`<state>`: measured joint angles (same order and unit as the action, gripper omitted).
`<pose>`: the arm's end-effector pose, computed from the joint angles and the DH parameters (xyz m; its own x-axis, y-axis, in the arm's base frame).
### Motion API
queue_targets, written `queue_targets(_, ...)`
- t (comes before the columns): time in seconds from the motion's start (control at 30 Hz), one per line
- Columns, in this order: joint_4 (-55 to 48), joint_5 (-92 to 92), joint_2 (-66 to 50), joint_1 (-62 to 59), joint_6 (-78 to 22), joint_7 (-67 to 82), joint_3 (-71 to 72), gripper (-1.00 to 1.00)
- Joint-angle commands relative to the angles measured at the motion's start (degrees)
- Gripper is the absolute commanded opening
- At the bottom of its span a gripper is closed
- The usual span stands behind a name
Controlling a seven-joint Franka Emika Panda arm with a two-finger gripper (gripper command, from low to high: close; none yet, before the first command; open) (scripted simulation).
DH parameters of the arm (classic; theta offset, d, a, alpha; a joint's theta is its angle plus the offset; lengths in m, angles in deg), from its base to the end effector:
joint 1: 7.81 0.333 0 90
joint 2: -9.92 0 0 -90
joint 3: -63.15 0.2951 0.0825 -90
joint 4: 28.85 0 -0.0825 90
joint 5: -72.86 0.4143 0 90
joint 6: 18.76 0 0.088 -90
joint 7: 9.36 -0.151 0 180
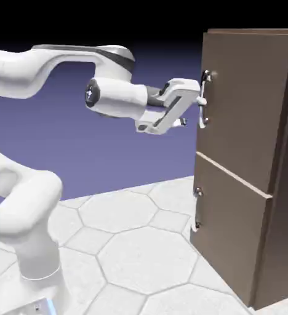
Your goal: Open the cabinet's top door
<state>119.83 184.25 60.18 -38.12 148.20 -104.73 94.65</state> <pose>0.4273 -0.0316 0.5325 -0.2087 0.0957 -0.9733 0.0346 0.9953 0.0904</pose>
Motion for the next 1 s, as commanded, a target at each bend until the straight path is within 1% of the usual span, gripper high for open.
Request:
queue_targets(0.0,-0.3,2.5,0.4,-0.7,-0.2,-1.2,0.7,0.00)
queue_targets(0.43,-4.0,34.7,5.3,-9.8,-2.3,-16.4,9.9,0.00)
queue_targets(0.6,-10.7,38.1,-0.5,-19.3,-5.0,-13.6,16.0,0.00)
queue_targets(0.63,-10.7,38.1,-0.5,-19.3,-5.0,-13.6,16.0,-1.00)
queue_targets(0.67,-10.7,38.1,-0.5,-19.3,-5.0,-13.6,16.0,-1.00)
queue_targets(0.97,2.5,19.2,4.1,-2.9,-17.2,-20.1,-2.4,-1.00)
